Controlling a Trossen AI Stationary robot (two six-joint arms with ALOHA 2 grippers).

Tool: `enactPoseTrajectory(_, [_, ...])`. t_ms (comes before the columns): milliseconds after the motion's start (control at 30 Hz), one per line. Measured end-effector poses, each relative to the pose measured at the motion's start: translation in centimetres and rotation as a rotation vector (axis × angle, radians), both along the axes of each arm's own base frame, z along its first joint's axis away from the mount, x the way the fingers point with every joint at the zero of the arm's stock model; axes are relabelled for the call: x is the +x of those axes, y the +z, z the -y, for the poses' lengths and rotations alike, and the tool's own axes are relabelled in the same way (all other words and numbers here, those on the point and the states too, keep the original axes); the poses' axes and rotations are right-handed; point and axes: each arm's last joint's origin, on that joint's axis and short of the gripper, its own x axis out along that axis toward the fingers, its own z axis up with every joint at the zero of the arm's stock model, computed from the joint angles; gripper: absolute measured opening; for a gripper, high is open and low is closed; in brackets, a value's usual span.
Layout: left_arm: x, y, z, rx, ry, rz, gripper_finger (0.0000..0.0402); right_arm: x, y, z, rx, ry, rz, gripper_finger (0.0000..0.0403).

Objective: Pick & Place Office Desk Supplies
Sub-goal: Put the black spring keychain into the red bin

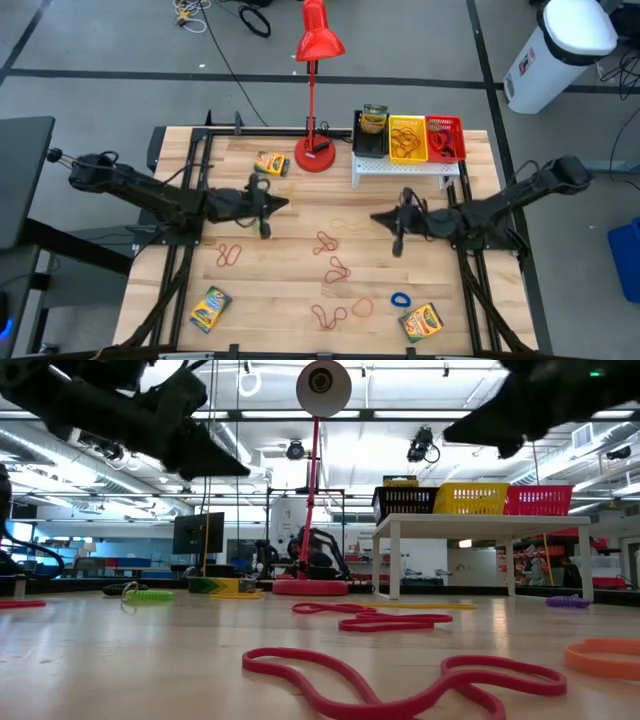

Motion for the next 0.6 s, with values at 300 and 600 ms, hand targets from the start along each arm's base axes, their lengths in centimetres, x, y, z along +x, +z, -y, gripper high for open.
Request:
enactPoseTrajectory(300, [-1.2, -1.7, 2.5, -0.194, 0.082, -0.25, 0.0086, -2.5, -3.1, -1.8, 0.031, 0.064, 0.105, 0.0008])
enactPoseTrajectory(600, [-2.1, -1.9, 2.4, -0.223, 0.222, -0.515, 0.0132, -3.2, -4.1, -1.4, 0.074, 0.045, 0.157, 0.002])
